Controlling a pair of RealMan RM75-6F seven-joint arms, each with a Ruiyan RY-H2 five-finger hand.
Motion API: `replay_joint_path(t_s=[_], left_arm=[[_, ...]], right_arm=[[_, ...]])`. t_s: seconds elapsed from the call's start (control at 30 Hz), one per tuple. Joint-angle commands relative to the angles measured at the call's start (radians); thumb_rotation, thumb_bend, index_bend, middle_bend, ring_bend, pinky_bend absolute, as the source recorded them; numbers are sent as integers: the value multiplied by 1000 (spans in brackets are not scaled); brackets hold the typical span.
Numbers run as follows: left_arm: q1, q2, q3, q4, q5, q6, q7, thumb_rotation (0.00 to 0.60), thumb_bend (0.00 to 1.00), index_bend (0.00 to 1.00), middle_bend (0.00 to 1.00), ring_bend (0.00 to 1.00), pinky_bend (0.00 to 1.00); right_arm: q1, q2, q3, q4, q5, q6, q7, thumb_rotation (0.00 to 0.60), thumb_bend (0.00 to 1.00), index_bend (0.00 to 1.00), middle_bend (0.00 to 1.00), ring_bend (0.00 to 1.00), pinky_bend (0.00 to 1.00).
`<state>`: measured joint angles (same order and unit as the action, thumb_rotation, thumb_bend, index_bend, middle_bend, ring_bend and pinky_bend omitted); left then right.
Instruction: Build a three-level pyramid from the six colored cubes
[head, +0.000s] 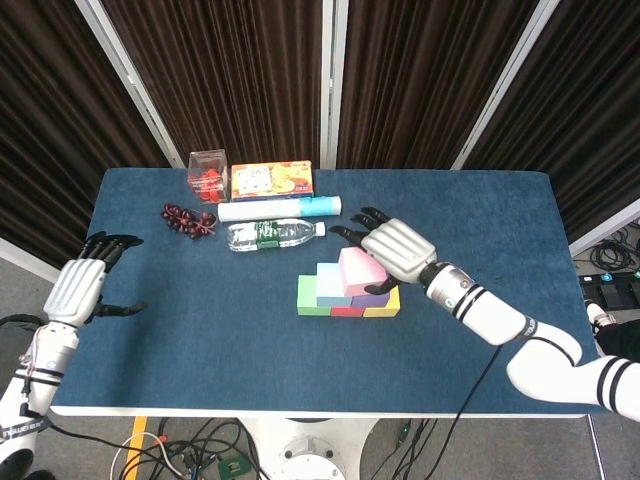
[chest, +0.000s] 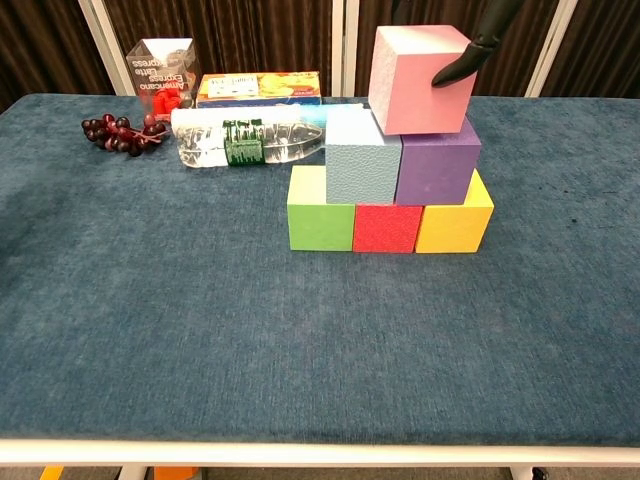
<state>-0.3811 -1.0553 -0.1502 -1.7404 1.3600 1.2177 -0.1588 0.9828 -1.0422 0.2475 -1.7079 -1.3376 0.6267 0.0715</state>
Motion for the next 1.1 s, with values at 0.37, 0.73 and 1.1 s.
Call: replay_joint_path(t_s=[0.37, 0.73, 1.1], left_arm=[[2, -6, 6, 28, 17, -2, -41, 600, 80, 183, 147, 92, 65], [4, -11, 12, 44, 27, -4, -62, 600, 79, 183, 147, 92, 65], [6, -15, 13, 57, 27, -3, -77, 600, 79, 184, 147, 92, 65]], right_arm=[[2, -2, -17, -119, 220, 107, -262, 600, 102, 53, 390, 68, 0], [9, -29, -44, -185, 368, 201, -422, 600, 101, 51, 388, 68, 0], [30, -57, -49, -185, 410, 211, -456, 600, 101, 51, 387, 68, 0]])
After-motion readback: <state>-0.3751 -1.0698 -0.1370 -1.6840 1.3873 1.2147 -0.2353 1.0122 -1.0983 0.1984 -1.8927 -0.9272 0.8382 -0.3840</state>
